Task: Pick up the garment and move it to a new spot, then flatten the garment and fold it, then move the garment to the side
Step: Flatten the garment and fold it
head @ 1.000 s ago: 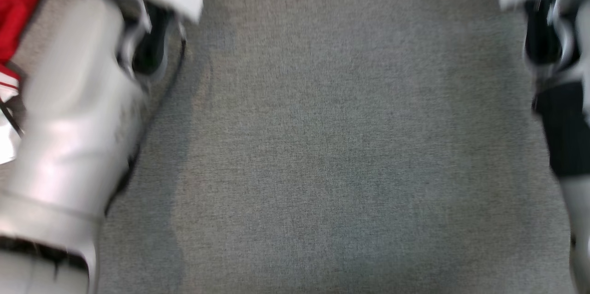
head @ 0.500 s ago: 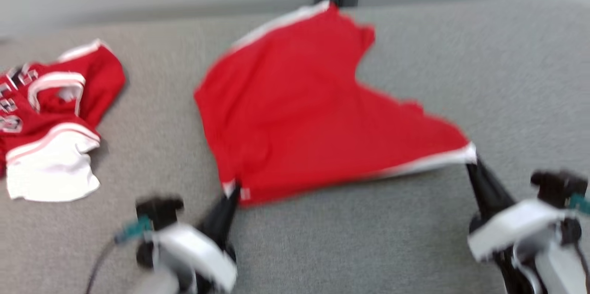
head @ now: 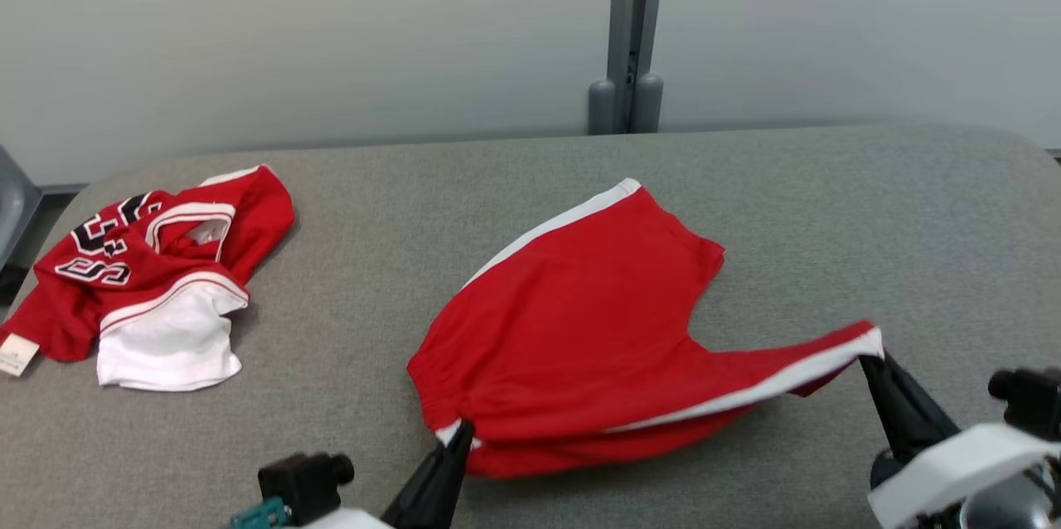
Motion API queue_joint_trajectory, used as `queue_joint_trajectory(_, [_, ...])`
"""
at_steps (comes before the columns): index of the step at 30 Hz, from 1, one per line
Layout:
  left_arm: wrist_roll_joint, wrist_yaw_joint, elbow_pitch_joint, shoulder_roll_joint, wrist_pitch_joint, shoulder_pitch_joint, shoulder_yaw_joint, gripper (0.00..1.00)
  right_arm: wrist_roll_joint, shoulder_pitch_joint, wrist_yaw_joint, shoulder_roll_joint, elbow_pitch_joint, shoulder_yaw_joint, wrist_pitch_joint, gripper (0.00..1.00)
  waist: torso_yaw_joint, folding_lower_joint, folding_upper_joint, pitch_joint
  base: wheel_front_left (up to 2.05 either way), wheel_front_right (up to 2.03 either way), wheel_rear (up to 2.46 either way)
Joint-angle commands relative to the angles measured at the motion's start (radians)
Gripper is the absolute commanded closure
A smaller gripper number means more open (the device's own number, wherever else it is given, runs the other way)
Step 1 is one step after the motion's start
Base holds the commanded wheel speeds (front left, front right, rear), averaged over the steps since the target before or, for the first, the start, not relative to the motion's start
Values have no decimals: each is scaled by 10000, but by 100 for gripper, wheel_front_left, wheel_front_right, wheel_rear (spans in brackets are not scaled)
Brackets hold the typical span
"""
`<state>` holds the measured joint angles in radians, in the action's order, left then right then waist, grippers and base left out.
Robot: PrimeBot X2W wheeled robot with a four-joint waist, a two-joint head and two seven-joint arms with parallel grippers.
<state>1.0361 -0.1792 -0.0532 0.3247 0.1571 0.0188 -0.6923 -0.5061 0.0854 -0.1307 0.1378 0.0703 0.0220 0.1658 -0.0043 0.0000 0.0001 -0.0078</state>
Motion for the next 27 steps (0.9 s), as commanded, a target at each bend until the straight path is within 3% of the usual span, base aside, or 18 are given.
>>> queue_joint_trajectory(1, [-26,-69,-116,-41,-64,-532,160,100,58,-568,-2,18,-85,-38,119,100,332,0,-1,488,0,0,0])
queue_joint_trajectory(9, [-337,-312,591,-395,-433,-2489,481,100,323,-4001,-2,130,-2353,464,320,100,935,0,-1,1710,0,0,0])
queue_joint_trajectory(18, [-217,50,2486,-1230,-837,-4123,355,100,445,-7152,-2,776,-5212,1469,-98,100,1271,0,-1,2886,0,0,0])
queue_joint_trajectory(27, [-114,314,3861,-1923,-891,-5561,484,100,398,-9207,-2,1228,-7331,2459,-302,100,1648,0,-1,3631,0,0,0])
